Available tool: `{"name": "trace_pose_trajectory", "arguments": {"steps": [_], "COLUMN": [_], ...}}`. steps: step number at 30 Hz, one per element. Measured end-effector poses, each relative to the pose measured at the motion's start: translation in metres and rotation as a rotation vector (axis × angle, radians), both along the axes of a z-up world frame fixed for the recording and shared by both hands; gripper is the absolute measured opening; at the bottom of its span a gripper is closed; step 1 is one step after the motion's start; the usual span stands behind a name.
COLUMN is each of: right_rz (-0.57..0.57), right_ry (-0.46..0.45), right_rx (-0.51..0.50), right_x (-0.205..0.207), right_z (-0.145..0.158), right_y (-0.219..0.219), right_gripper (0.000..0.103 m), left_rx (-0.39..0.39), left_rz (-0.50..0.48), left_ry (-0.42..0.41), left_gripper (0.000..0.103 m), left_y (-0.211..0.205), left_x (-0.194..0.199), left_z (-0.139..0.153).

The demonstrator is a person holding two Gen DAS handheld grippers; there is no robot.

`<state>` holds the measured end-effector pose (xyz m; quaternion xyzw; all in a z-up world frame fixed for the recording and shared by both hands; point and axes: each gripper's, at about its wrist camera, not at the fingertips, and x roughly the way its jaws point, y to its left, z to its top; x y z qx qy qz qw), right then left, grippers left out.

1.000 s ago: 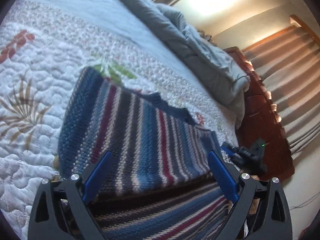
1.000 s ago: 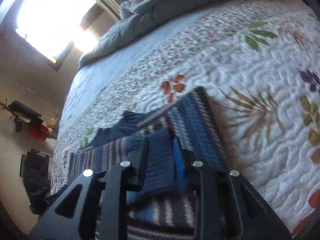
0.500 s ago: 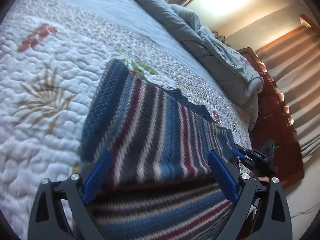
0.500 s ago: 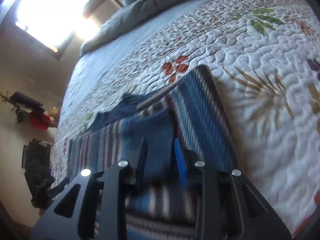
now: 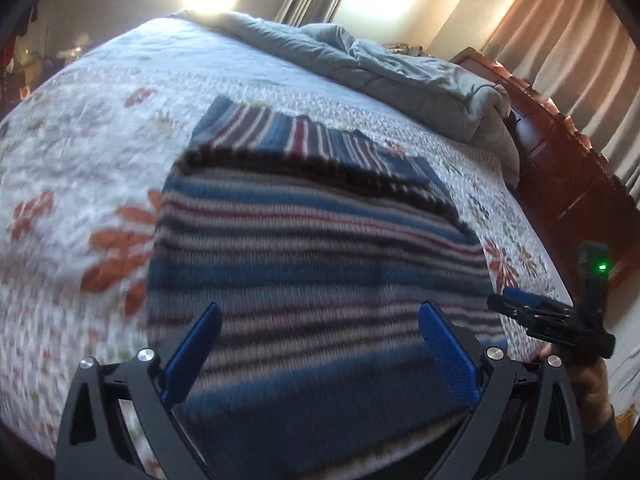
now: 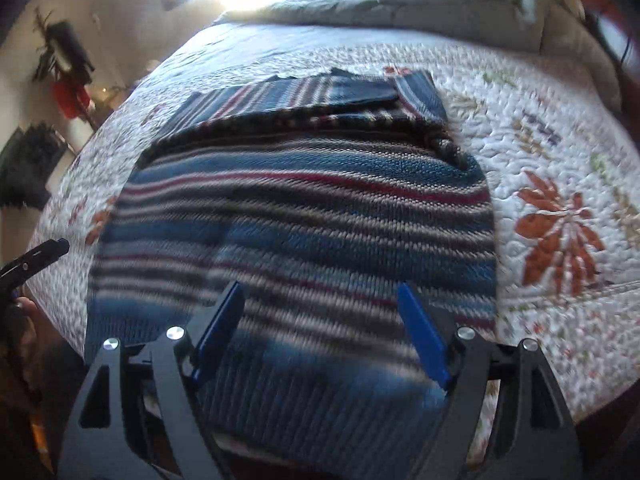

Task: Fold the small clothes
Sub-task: 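Grasp the sweater hem with both grippers and lift it toward the collar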

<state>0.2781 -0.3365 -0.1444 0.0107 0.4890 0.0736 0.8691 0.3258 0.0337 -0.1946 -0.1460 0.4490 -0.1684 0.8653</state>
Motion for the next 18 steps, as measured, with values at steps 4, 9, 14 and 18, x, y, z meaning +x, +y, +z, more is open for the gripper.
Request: {"name": "trace_pose_trajectory", "arguments": {"steps": [4, 9, 14, 18], "right_rz": [0.033, 0.059, 0.062, 0.018], "right_ry": [-0.075, -0.175, -0.188, -0.147], "right_rx": [-0.052, -0.11, -0.129, 0.0], "right_x": [-0.046, -0.089, -0.117, -0.121], "right_z": [0.022, 0.048, 0.052, 0.043], "right_y": [0.015, 0.021, 0.02, -0.003], "right_gripper": [0.084, 0.089, 0.089, 0.09], "left_rx": [0.004, -0.045, -0.078, -0.185], "left_rz": [-0.002, 0.017, 0.049, 0.067], "left_ry": [0.041, 0.096, 0.126, 0.211], "left_gripper": [0.099, 0.099, 0.099, 0.099], "left_y": [0.001, 0.017, 0.035, 0.052], "left_x": [-0.038, -0.068, -0.08, -0.075], "left_z": [-0.006, -0.011, -0.013, -0.026]}}
